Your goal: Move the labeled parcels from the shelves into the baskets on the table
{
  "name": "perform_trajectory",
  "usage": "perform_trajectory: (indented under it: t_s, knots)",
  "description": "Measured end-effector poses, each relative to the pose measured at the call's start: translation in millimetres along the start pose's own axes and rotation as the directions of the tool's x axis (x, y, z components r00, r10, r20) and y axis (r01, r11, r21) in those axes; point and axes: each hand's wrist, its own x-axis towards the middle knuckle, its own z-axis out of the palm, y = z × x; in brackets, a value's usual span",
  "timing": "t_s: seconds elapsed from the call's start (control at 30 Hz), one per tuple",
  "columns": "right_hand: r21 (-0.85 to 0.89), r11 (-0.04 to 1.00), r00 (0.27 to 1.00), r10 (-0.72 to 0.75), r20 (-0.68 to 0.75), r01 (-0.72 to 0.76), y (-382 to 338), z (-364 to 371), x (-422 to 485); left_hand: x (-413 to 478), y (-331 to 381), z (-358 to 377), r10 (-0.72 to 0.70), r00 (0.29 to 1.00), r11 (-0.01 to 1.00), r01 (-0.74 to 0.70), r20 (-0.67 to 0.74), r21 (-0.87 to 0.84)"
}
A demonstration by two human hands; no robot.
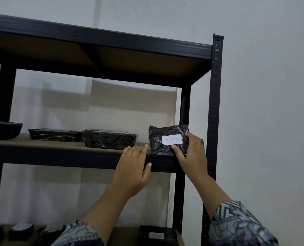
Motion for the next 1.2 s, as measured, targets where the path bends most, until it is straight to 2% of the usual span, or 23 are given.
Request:
perform_trajectory:
  t_s: [0.2,0.33,0.47,0.6,0.63,0.7,0.77,0.87,1.03,1.2]
  knots:
    - [-0.073,0.996,0.992,0.066,0.106,-0.059,-1.1,-4.2,5.8,-0.9,-0.8,-1.0,0.002,1.000,1.000,-0.003,0.027,0.015]
    - [-0.179,0.977,0.968,0.153,0.197,-0.118,-2.0,-4.0,15.5,-0.2,-2.2,-2.5,0.006,0.999,0.999,-0.007,0.040,0.032]
    - [-0.325,0.931,0.891,0.285,0.354,-0.168,-1.8,-2.8,30.5,-0.1,-1.3,-5.3,0.015,0.999,0.999,-0.017,0.050,0.028]
    - [-0.427,0.887,0.817,0.373,0.440,-0.175,-7.7,-4.1,42.7,-3.2,-5.1,-13.0,0.035,0.996,0.999,-0.034,0.077,-0.017]
    - [-0.444,0.882,0.820,0.368,0.439,-0.157,-11.0,-6.2,43.7,-5.4,-6.2,-16.3,0.041,0.996,0.999,-0.038,0.081,-0.029]
    - [-0.458,0.885,0.872,0.290,0.394,-0.087,-19.3,-10.5,44.0,-10.7,-8.6,-23.9,0.045,0.996,0.998,-0.042,0.076,-0.040]
    - [-0.432,0.902,0.933,0.143,0.330,0.015,-29.4,-12.1,43.1,-16.6,-13.3,-32.0,0.039,0.997,0.999,-0.037,0.063,-0.028]
    - [-0.255,0.965,0.949,0.019,0.316,0.065,-53.2,-9.4,41.7,-21.4,-27.1,-47.8,0.013,0.999,1.000,-0.014,0.035,0.020]
    - [-0.007,0.998,0.906,-0.047,0.422,0.056,-92.6,10.9,46.3,-17.6,-58.2,-84.3,-0.061,0.998,0.992,0.065,-0.034,0.112]
    - [0.026,0.999,0.829,-0.046,0.557,0.038,-112.1,44.2,51.9,-10.1,-102.2,-109.0,-0.113,0.990,0.976,0.127,-0.082,0.179]
